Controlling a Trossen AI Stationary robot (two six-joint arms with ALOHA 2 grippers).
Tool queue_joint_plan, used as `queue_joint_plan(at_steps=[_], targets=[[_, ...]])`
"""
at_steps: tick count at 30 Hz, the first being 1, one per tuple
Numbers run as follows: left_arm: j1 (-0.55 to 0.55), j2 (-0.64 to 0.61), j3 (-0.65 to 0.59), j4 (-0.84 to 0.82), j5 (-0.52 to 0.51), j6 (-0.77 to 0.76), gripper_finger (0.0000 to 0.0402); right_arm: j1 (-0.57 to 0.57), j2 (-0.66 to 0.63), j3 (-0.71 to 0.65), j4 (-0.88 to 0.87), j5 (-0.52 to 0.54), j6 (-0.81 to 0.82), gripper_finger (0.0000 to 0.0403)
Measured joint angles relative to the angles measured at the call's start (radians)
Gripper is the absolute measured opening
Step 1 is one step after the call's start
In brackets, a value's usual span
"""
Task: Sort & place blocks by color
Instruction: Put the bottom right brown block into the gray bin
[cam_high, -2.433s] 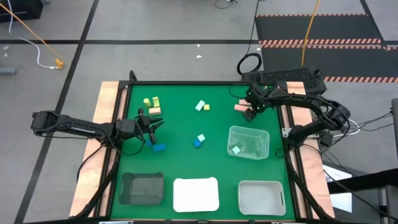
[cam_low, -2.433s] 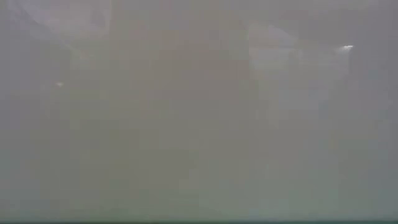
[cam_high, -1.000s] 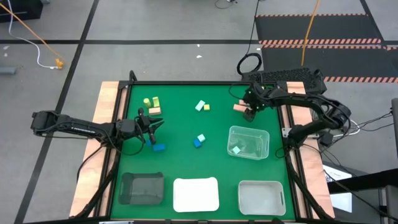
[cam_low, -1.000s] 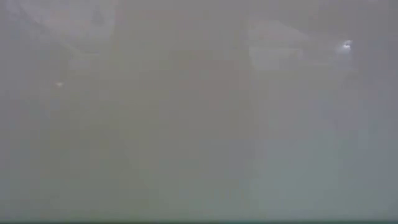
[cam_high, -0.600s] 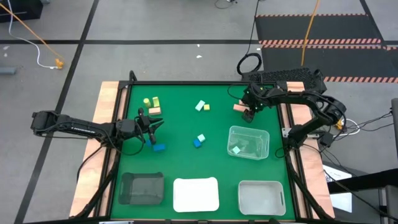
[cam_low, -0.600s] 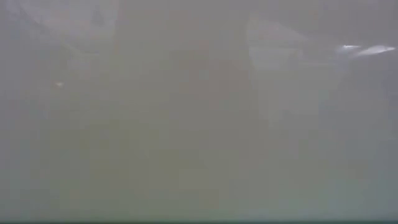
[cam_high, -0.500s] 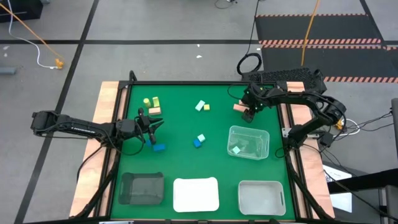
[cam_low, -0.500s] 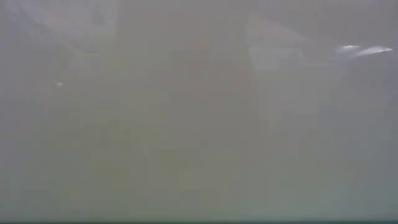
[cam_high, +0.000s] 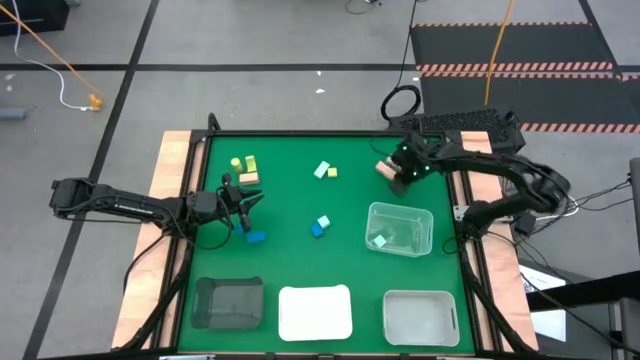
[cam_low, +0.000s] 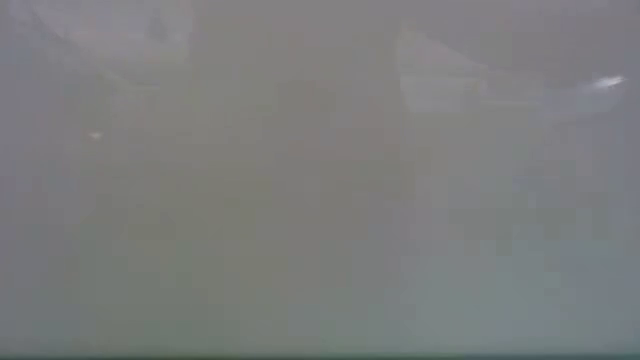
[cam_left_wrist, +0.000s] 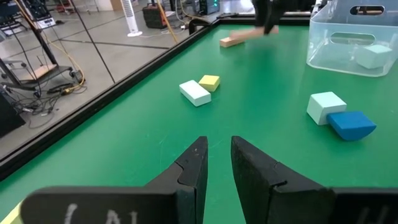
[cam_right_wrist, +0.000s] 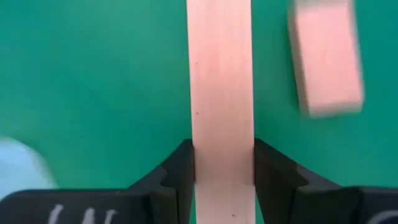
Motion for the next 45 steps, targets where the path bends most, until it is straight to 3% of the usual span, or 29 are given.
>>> queue_joint_plan(at_steps=[10,18,24,35,40,45], targets=[[0.000,0.000,0.000,0.000,0.000,0.000,0.0072,0.121,-0.388,0.001,0.003,-0.245,0.293,0.0111],[0.000,0.000,0.000,0.000,0.000,0.000,0.0072,0.435,-0.578,0.002,0.055,-0.283,0.627,0.0111],[0.000,0.000,0.000,0.000,0.000,0.000,0.0072,0.714,-0.569,0.003,0.083,-0.261,0.762,0.0111],[0.000,0.000,0.000,0.000,0.000,0.000,0.0072,1.097,-0.455,0.004,-0.008,-0.459,0.879,0.0111],[0.000,0.000,0.000,0.000,0.000,0.000,0.0072,1.226,-0.382,0.004,-0.007,-0.494,0.903,0.0111],[0.000,0.000,0.000,0.000,0.000,0.000,0.0072,1.286,-0.326,0.004,-0.002,-0.494,0.890,0.0111]])
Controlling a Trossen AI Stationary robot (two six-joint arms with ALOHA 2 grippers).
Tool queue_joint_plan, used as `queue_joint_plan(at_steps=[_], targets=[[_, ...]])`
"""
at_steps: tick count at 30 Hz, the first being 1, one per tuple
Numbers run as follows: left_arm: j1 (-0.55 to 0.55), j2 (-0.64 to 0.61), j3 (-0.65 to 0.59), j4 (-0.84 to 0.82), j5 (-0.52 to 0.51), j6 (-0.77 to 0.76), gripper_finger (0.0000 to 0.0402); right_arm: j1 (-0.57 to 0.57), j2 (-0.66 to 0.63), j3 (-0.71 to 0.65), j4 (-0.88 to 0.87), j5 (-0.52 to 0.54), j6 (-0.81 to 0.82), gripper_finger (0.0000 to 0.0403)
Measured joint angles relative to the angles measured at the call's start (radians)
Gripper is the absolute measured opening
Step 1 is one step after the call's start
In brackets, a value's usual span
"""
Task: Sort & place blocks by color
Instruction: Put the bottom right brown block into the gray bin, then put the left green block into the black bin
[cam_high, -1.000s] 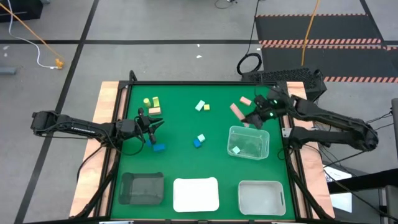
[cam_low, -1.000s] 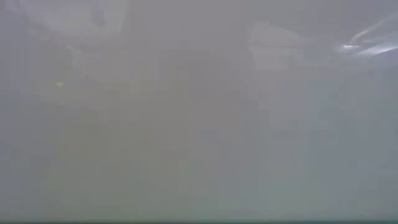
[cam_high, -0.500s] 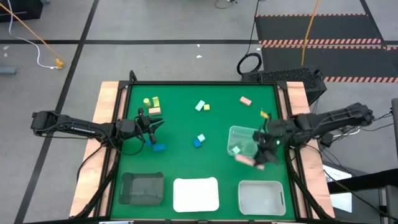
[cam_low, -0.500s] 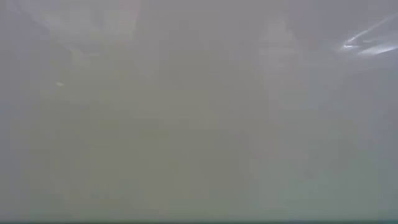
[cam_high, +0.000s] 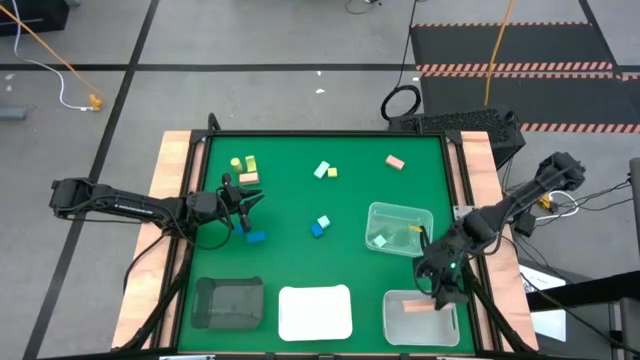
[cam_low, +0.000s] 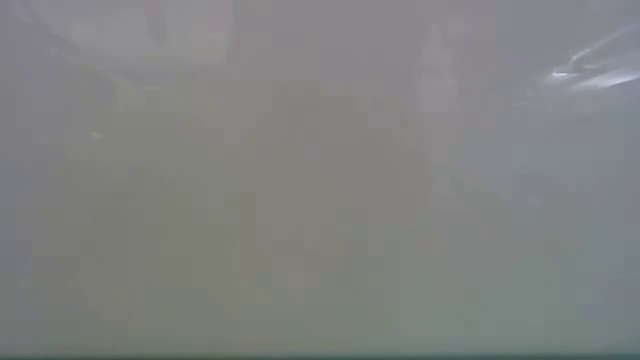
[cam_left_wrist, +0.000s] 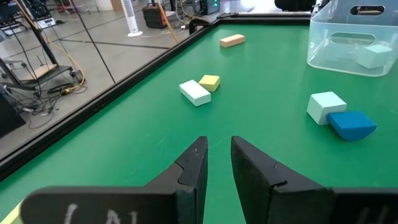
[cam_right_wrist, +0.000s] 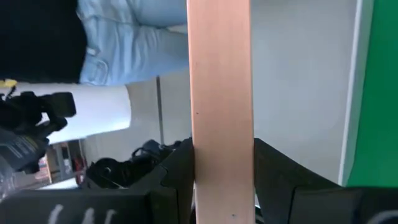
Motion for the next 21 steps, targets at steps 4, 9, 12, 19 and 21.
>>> queue_joint_plan(at_steps=[4,9,12,19,21], targets=[[0.000,0.000,0.000,0.000,0.000,0.000,0.0072,0.023,0.024,0.000,0.000,0.000,0.000,0.0159],[0.000,0.000,0.000,0.000,0.000,0.000,0.0072,0.028,0.036,0.000,0.001,0.000,0.035,0.0223],[0.000,0.000,0.000,0.000,0.000,0.000,0.0072,0.028,0.035,0.000,0.001,0.000,0.052,0.0241],[0.000,0.000,0.000,0.009,-0.031,0.001,0.0072,0.028,0.034,0.000,0.083,0.000,0.100,0.0244],[0.000,0.000,0.000,0.008,-0.031,0.001,0.0072,0.028,0.034,0.000,0.125,0.002,0.122,0.0241]])
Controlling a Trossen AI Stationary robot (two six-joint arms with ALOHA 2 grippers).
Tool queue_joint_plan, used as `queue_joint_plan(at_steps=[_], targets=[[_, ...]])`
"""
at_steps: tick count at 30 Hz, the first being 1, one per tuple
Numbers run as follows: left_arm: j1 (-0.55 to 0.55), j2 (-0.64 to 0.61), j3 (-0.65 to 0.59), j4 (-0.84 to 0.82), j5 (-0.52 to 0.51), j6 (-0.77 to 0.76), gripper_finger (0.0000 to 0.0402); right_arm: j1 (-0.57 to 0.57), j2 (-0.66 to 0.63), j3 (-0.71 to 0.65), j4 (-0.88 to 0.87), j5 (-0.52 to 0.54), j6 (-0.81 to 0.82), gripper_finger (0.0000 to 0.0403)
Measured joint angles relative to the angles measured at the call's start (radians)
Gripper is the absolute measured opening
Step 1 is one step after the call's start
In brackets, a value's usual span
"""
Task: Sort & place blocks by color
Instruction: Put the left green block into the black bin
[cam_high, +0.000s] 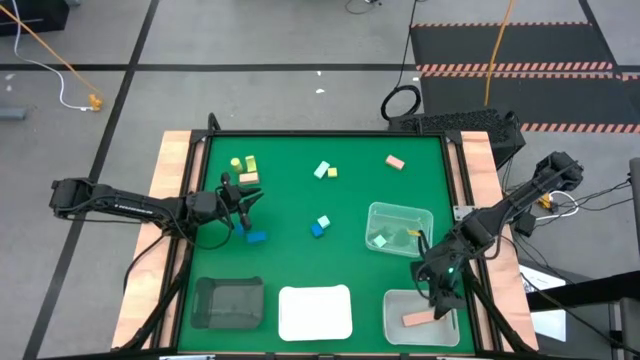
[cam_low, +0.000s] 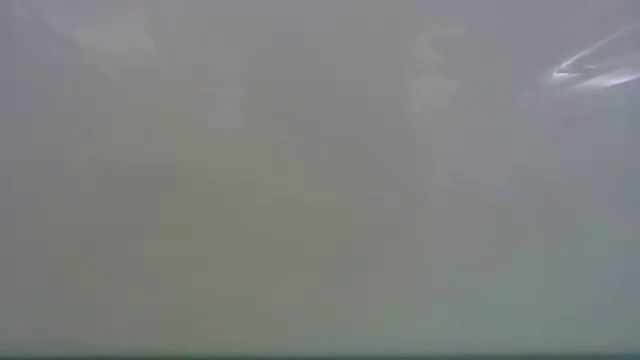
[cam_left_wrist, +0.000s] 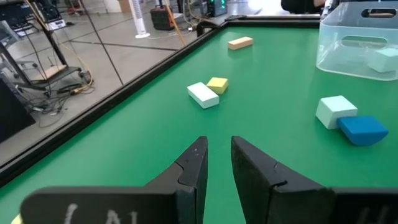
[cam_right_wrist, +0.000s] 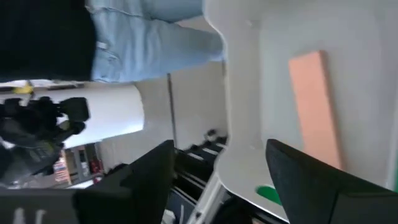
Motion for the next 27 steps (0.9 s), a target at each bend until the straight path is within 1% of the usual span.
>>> queue_joint_plan(at_steps=[1,3,6,9,11,14,19,22,24,27], targets=[[0.000,0.000,0.000,0.000,0.000,0.000,0.0072,0.000,0.000,0.000,0.022,0.007,0.017,0.0239],[0.000,0.000,0.000,0.008,0.000,0.000,0.0072,-0.003,0.000,0.000,0.060,0.057,0.056,0.0237],[0.000,0.000,0.000,0.075,0.001,-0.017,0.0072,-0.014,0.000,0.000,0.112,0.148,0.109,0.0233],[0.000,0.000,0.000,0.152,0.009,-0.096,0.0072,-0.034,0.000,0.000,0.140,0.230,0.156,0.0231],[0.000,0.000,0.000,0.203,0.010,-0.113,0.0072,-0.052,0.000,0.000,0.158,0.289,0.182,0.0231],[0.000,0.000,0.000,0.283,0.010,-0.180,0.0072,-0.089,0.000,0.000,0.159,0.371,0.215,0.0231],[0.001,0.001,0.000,0.423,0.007,-0.306,0.0072,-0.163,0.000,0.000,0.175,0.483,0.216,0.0231],[0.001,0.000,0.000,0.504,0.004,-0.355,0.0072,-0.210,0.000,0.000,0.192,0.550,0.209,0.0231],[0.001,0.000,0.019,0.521,0.006,-0.346,0.0072,-0.240,0.000,0.000,0.211,0.578,0.201,0.0231],[-0.004,0.000,0.070,0.519,0.028,-0.257,0.0072,-0.278,0.000,0.000,0.233,0.621,0.197,0.0231]])
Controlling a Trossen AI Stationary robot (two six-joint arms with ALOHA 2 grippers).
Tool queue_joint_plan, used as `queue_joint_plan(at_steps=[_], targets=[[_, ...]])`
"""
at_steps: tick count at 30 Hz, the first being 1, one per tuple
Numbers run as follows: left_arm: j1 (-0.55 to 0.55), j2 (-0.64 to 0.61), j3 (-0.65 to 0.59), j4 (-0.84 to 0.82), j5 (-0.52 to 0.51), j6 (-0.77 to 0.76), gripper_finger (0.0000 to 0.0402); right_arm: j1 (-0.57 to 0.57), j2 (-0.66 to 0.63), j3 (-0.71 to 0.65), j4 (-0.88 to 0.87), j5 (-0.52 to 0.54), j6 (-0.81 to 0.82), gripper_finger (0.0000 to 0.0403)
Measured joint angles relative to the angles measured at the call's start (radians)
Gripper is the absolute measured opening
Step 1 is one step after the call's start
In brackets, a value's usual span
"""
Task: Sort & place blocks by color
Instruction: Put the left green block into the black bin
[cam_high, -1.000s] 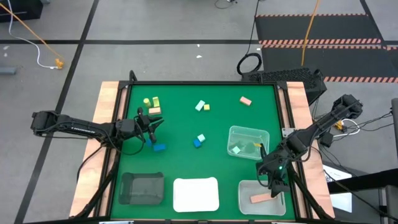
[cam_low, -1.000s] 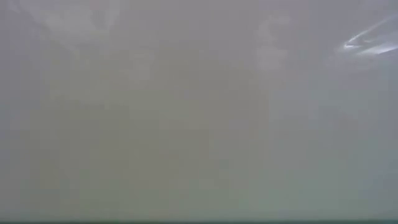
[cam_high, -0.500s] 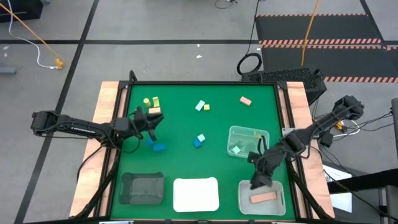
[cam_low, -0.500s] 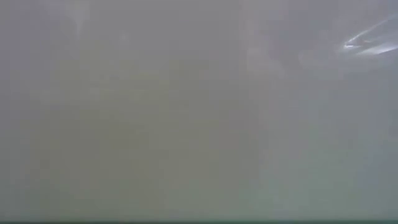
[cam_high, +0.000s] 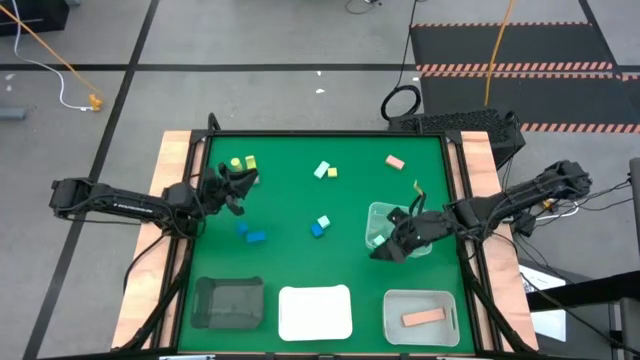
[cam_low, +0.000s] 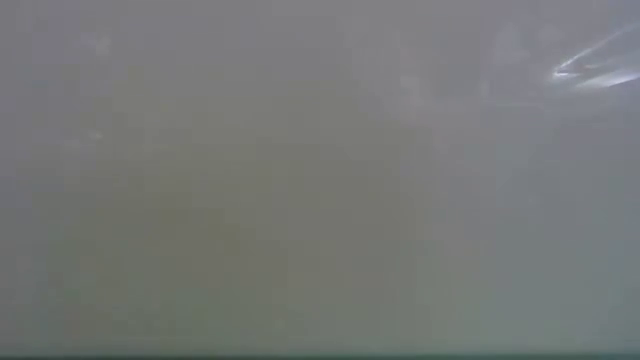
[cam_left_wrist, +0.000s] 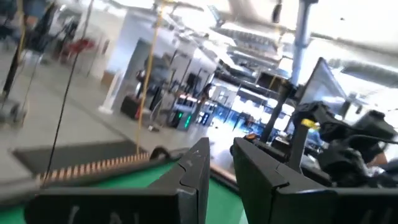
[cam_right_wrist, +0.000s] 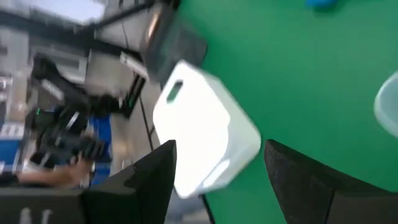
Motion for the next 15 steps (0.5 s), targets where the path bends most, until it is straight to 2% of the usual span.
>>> queue_joint_plan(at_steps=[9,15], targets=[[-0.011,0.001,0.208,-0.028,0.032,0.160,0.0072,-0.058,0.000,0.000,0.039,0.092,-0.073,0.0231],[-0.011,0.001,0.267,-0.094,0.094,0.216,0.0072,-0.092,0.000,0.000,0.039,0.143,-0.122,0.0231]])
